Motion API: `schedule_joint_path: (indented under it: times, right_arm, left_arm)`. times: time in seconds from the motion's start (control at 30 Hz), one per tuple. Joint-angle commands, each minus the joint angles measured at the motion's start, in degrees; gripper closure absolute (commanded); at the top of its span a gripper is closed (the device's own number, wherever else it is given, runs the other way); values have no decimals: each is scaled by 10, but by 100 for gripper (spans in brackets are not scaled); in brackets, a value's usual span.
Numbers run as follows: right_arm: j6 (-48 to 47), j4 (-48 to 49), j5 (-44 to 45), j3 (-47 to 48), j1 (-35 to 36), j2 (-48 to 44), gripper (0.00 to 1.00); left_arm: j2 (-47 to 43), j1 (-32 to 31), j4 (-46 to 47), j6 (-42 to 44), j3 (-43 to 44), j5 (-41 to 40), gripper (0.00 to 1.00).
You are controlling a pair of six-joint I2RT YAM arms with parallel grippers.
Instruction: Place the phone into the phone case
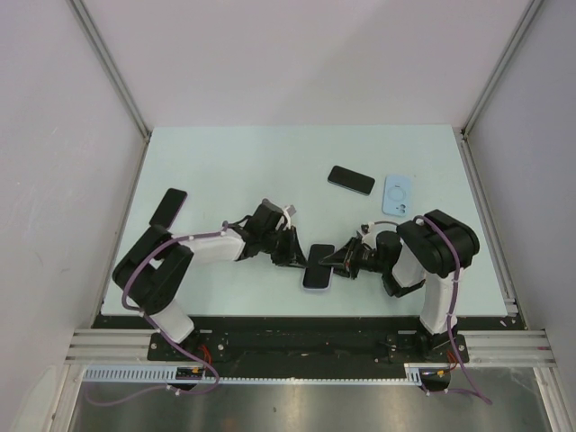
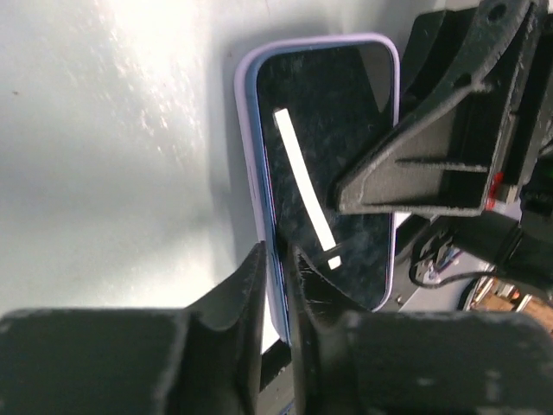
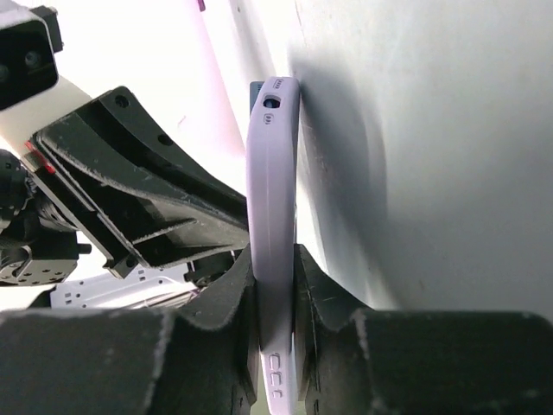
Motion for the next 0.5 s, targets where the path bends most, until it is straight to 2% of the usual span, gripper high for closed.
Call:
schedule_joint_path:
  times: [0.0,0.07,0.17,0.27,0.47]
  right_arm:
    - [33,150,-40,15,-2,-48,95]
    - [40,152,-54,24,-3,-72,97]
    - [55,157,-73,37,-5,-129,100]
    - [66,157,-81,45,-5,-187,100]
    - [95,157,-87,87,1,-273,100]
  left_arm:
    - [-86,21,-31,31,1,34,74]
    - [-138,44,-21,35,-15,55,67]
    - [-194,70,-7,37,-28,123,47]
    - [-235,74,-7,39,-41,157,37]
    - [-317,73,133,-47,-98,228,31]
